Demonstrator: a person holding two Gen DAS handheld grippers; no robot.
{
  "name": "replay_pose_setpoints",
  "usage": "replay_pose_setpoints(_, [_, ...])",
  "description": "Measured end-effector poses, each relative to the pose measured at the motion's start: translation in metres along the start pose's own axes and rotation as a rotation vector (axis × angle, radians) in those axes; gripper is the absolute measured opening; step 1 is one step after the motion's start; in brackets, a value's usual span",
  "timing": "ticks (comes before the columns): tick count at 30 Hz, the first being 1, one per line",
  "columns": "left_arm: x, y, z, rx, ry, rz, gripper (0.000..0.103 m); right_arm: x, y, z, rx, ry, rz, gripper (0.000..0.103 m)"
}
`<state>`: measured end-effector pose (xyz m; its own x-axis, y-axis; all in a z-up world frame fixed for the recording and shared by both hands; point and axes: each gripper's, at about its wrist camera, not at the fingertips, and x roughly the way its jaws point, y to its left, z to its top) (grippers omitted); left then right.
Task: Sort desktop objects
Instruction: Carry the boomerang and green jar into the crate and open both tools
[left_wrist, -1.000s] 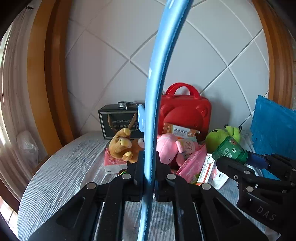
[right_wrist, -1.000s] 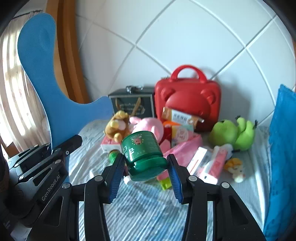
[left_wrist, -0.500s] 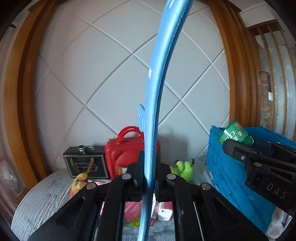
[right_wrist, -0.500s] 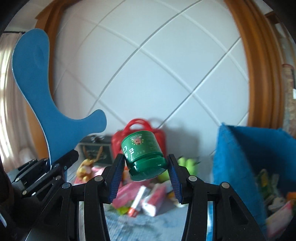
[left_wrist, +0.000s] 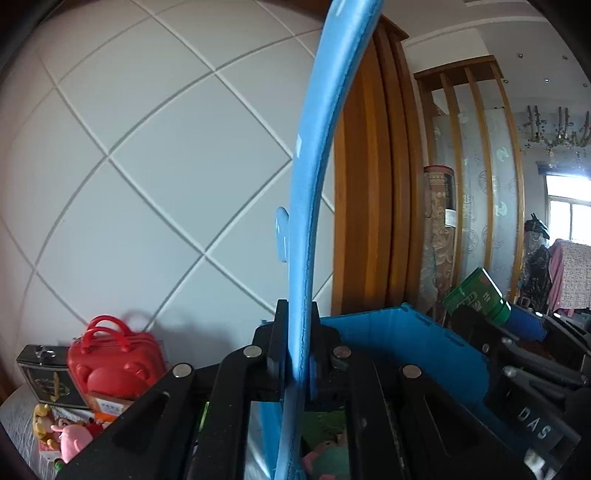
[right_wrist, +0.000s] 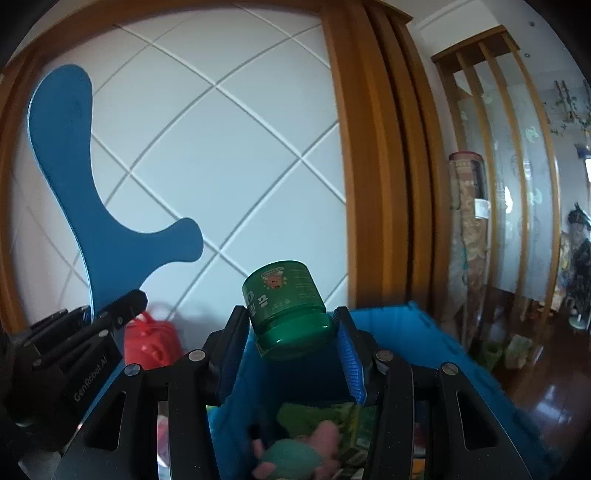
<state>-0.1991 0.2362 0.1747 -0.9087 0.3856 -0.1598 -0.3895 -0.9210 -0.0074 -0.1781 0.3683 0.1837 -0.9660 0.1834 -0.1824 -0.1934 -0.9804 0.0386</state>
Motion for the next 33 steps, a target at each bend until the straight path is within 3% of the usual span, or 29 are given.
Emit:
replay_pose_setpoints(6, [0.084, -0.072, -0.002, 0.029, 0.111, -0.046, 0.008, 0.053, -0.068, -0.004, -0.008, 0.119, -0.104, 0.047])
replay_pose_setpoints(9, [0.130, -0.084, -0.025, 0.011, 0.234, -0.049, 0.008, 0.083, -0.091, -0.023, 0.002, 0.191, -0.139, 0.047])
replay_pose_setpoints(13, [0.166, -0.098, -0.067, 0.061, 0.383, -0.009, 0.008, 0.113, -0.104, -0.046, 0.021, 0.256, -0.163, 0.047])
replay_pose_setpoints(16, [0.180, -0.103, -0.086, 0.085, 0.476, 0.017, 0.008, 0.134, -0.112, -0.055, 0.023, 0.283, -0.170, 0.047])
replay_pose_setpoints(20, [0.182, -0.095, -0.096, 0.090, 0.544, 0.049, 0.008, 0.152, -0.110, -0.067, 0.020, 0.356, -0.156, 0.047])
replay_pose_setpoints(31, [0.185, -0.087, -0.102, 0.085, 0.621, 0.063, 0.010, 0.159, -0.108, -0.078, -0.010, 0.384, -0.175, 0.047])
replay_pose_setpoints(33, [0.185, -0.087, -0.103, 0.090, 0.627, 0.068, 0.010, 0.160, -0.109, -0.078, -0.010, 0.380, -0.183, 0.052])
